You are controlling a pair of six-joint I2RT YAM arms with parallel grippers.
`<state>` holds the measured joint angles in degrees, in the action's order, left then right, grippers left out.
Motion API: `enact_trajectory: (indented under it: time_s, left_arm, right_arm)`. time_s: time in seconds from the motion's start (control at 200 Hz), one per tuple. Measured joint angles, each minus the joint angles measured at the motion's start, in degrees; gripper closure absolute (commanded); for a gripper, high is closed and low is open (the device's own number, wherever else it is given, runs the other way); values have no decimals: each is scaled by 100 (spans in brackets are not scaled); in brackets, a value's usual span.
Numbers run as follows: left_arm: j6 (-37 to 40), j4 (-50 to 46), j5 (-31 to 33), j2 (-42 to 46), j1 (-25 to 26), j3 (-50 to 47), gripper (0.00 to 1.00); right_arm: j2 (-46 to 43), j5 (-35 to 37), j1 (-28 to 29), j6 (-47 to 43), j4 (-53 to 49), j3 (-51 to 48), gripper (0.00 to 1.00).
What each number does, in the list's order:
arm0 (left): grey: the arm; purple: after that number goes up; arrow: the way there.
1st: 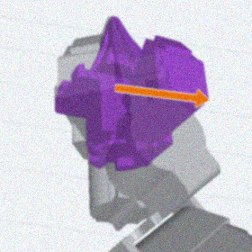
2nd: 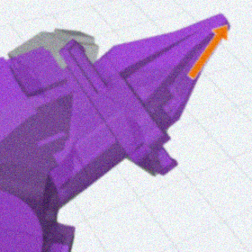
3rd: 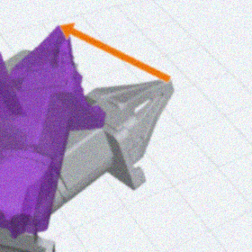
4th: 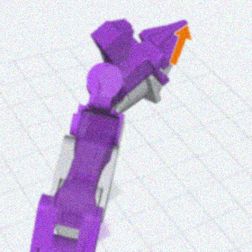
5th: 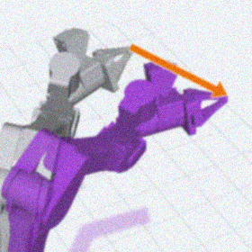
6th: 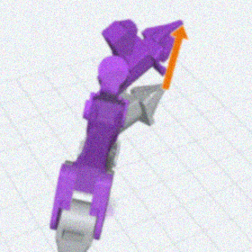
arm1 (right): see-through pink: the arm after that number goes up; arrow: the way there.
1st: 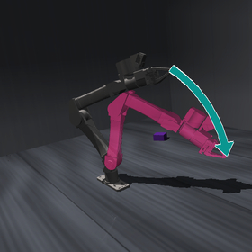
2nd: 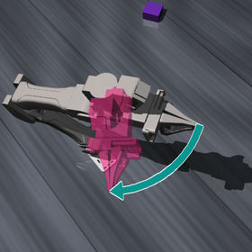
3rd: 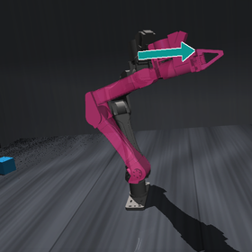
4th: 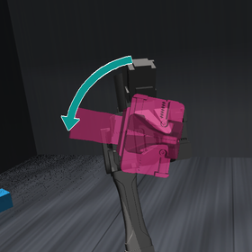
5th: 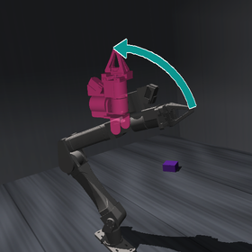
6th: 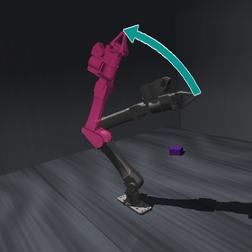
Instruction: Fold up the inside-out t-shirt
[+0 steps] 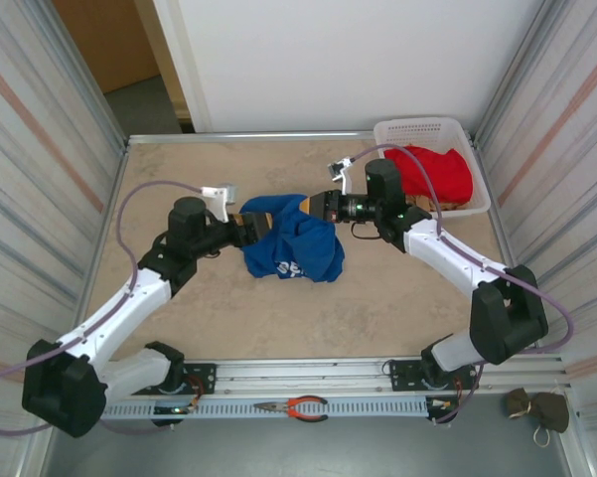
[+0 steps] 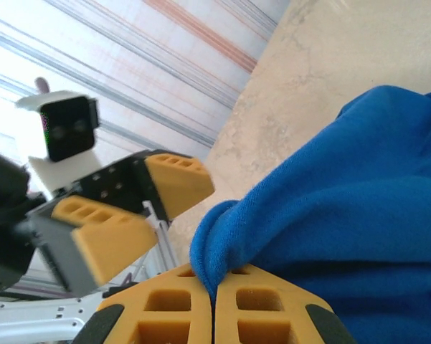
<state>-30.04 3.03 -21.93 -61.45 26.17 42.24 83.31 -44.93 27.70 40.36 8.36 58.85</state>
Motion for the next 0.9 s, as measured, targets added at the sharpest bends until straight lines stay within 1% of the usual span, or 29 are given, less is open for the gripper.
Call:
enact_trajectory:
  time_s: [0.07,0.19,0.291,0.356,0.411,0.461,0.576,0.706,0.756,0.767,0.827,0.862,0.902]
  left_arm:
    - [164,-13,66,-98,238,17,34]
    - [468,-114,131,-619,577,223,37]
    - [647,-149,210,-1023,717,435,39]
    - [726,-144,238,-1228,734,553,43]
    - [769,-136,269,-1390,734,664,50]
    - [844,-127,299,-1528,734,780,62]
    - [903,-87,317,-1764,734,1014,100]
    - [973,-236,291,-1781,726,1296,100]
    - [968,-297,175,-1714,680,1397,100]
    - [968,-304,136,-1696,664,1412,100]
    - [883,-332,-210,-1550,509,1469,100]
    - [785,-317,-459,-1480,378,1499,100]
    - [645,-260,-785,-1412,192,1517,100]
  right_arm:
    - [22,-11,2,24,48,-20,100]
    - [31,-11,2,109,92,-20,100]
    - [31,-11,2,125,127,-20,100]
    - [31,-11,2,127,144,-22,100]
    - [31,-11,2,127,155,-22,100]
    - [31,-9,2,129,157,-26,100]
    - [31,0,0,127,175,-68,100]
    - [72,85,-107,127,170,-136,100]
    - [177,188,-214,125,186,-136,100]
    - [199,210,-240,125,192,-136,98]
    - [444,409,-393,120,164,-118,72]
    - [634,538,-461,116,98,-70,59]
    - [887,699,-516,92,-35,35,54]
